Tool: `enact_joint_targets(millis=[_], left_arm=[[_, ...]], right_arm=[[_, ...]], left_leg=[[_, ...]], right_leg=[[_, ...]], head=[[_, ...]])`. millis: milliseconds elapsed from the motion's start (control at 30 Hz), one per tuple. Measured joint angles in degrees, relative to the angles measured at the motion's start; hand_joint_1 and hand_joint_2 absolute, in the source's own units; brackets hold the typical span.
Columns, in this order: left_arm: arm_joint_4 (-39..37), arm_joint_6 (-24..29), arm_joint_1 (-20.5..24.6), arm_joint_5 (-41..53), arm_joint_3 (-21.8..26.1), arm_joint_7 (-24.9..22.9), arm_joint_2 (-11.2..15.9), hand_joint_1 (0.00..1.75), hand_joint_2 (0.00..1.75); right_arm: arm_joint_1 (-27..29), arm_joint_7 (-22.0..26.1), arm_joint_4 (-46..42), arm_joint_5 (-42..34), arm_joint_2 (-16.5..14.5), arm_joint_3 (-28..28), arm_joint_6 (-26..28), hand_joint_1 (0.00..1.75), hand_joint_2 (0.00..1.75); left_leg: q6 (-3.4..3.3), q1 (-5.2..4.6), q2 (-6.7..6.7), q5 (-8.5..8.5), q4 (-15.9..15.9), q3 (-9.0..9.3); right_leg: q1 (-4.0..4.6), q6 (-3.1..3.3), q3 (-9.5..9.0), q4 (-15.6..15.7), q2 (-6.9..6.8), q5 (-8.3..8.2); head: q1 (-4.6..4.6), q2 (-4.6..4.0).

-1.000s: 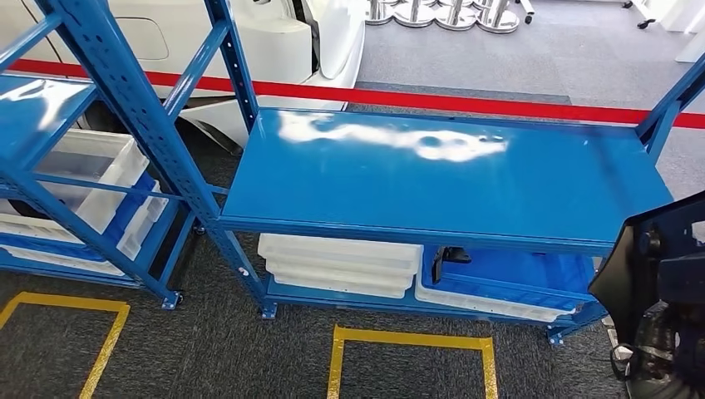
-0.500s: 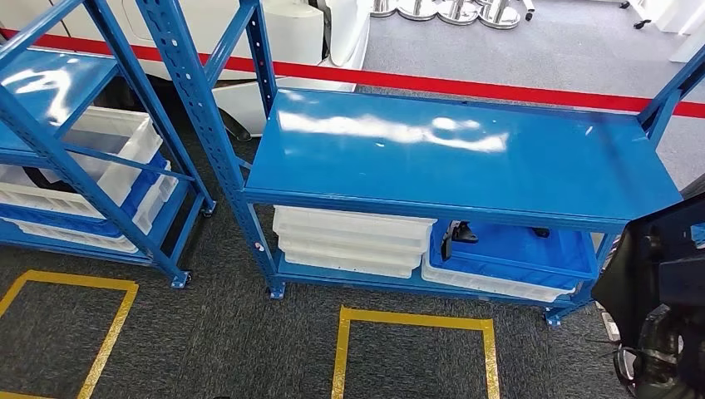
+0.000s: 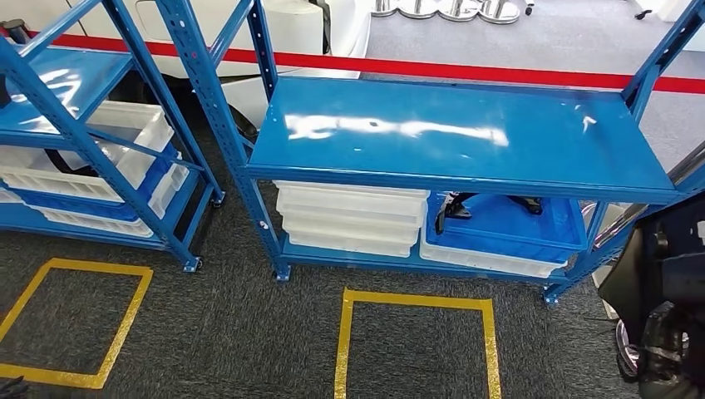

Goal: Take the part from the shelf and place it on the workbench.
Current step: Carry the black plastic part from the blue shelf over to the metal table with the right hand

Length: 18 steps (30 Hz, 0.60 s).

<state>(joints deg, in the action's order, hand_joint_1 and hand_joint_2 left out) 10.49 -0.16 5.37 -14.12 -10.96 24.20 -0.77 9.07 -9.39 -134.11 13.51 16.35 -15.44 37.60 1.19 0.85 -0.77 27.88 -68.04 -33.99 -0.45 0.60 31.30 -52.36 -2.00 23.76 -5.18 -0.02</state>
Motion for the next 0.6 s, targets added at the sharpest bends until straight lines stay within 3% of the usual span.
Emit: enact_joint_targets(millis=[67,100,133,200,233,267,333,367,400,433,467,533,600], left_arm=[[0.01,0.08,0.38,0.00,-0.01,0.17,0.07,0.00,0.00],[0.02,0.12,0.64,0.00,-0.01,0.22,0.07,0.00,0.00],[0.02,0.15,0.85,0.00,-0.02,0.20,0.07,0.00,0.00],[0.02,0.14,0.79,0.00,-0.03,0.11,0.06,0.00,0.00],[0.02,0.12,0.61,0.01,-0.03,0.08,-0.01,0.00,0.00],[0.02,0.11,0.44,0.02,-0.02,0.13,-0.21,0.00,0.00],[0.01,0.11,0.31,0.04,-0.01,0.21,-0.75,0.00,0.00],[0.00,0.13,0.30,0.04,0.00,0.22,-1.03,0.00,0.00],[0.00,0.13,0.29,0.04,0.01,0.20,-1.21,0.00,0.00],[0.00,0.14,0.26,0.04,0.02,0.18,-1.37,0.00,0.00],[0.00,0.14,0.22,0.04,0.03,0.16,-1.47,0.00,0.00],[0.00,0.14,0.23,0.04,0.03,0.17,-1.55,0.00,0.00],[0.00,0.13,0.32,0.04,0.02,0.18,-1.57,0.00,0.00]], right_arm=[[0.10,-0.47,-0.18,0.76,0.01,0.02,-0.05,1.75,1.75],[0.13,-0.58,-0.29,0.99,0.02,0.03,-0.05,1.75,1.75],[0.15,-0.61,-0.38,1.11,0.03,0.05,-0.05,1.75,1.75],[0.08,-0.62,-0.46,1.22,0.09,0.06,-0.05,1.75,1.75],[0.06,-0.62,-0.50,1.27,0.13,0.07,-0.05,1.75,1.75],[0.06,-0.62,-0.54,1.31,0.20,0.08,-0.05,1.75,1.75],[0.09,-0.64,-0.61,1.36,0.31,0.11,-0.05,1.75,1.75],[0.11,-0.67,-0.61,1.38,0.34,0.13,-0.05,1.75,1.75],[0.12,-0.69,-0.61,1.38,0.35,0.13,-0.05,1.75,1.75],[0.13,-0.70,-0.61,1.38,0.36,0.12,-0.05,1.75,1.75],[0.12,-0.71,-0.61,1.38,0.36,0.12,-0.05,1.75,1.75],[0.09,-0.71,-0.66,1.38,0.38,0.12,-0.05,1.75,1.75],[0.05,-0.71,-0.78,1.37,0.39,0.13,-0.05,1.75,1.75]], left_leg=[[-0.43,-0.30,-1.85,0.42,8.67,6.36],[-0.85,-0.50,-2.47,1.36,11.91,8.38],[-1.30,-0.71,-2.36,2.08,13.68,9.16],[-2.27,-0.67,-1.29,1.86,14.32,8.84],[-2.64,-0.54,-0.76,1.46,14.41,8.60],[-2.96,-0.38,-0.31,1.01,14.50,8.29],[-3.29,-0.28,0.67,0.19,14.47,7.30],[-3.32,-0.29,1.23,-0.17,14.45,6.78],[-3.27,-0.31,1.87,-0.48,14.43,6.36],[-3.20,-0.33,2.54,-0.74,14.41,6.05],[-3.08,-0.33,3.26,-0.97,14.41,5.86],[-2.76,-0.37,4.62,-1.30,14.38,5.61],[-2.22,-0.33,5.79,-1.62,14.27,5.09]], right_leg=[[0.12,-0.49,0.82,-1.16,-0.96,-0.27],[0.17,-0.81,1.07,-1.67,-1.56,-0.42],[0.18,-1.15,1.28,-1.95,-2.25,-0.60],[0.04,-1.89,1.42,-2.20,-3.00,-0.76],[-0.06,-2.28,1.88,-3.08,-2.40,0.02],[-0.15,-2.65,2.95,-5.33,-1.33,1.59],[-0.36,-3.25,6.52,-13.24,0.88,5.99],[-0.43,-3.38,8.15,-17.12,1.26,7.61],[-0.46,-3.40,8.91,-19.29,1.39,8.19],[-0.47,-3.30,8.46,-19.08,1.50,7.65],[-0.47,-3.07,6.74,-16.39,1.78,6.13],[-0.48,-2.26,1.59,-7.58,3.74,2.64],[-0.46,-1.57,-1.50,-1.77,5.51,1.43]], head=[[-0.66,-0.01],[-0.93,-0.01],[-1.08,-0.01],[-1.11,-0.01],[-1.08,-0.01],[-1.01,-0.01],[-0.89,-0.01],[-0.87,-0.01],[-0.89,-0.01],[-0.89,-0.01],[-0.90,0.00],[-0.88,0.00],[-0.89,-0.01]])
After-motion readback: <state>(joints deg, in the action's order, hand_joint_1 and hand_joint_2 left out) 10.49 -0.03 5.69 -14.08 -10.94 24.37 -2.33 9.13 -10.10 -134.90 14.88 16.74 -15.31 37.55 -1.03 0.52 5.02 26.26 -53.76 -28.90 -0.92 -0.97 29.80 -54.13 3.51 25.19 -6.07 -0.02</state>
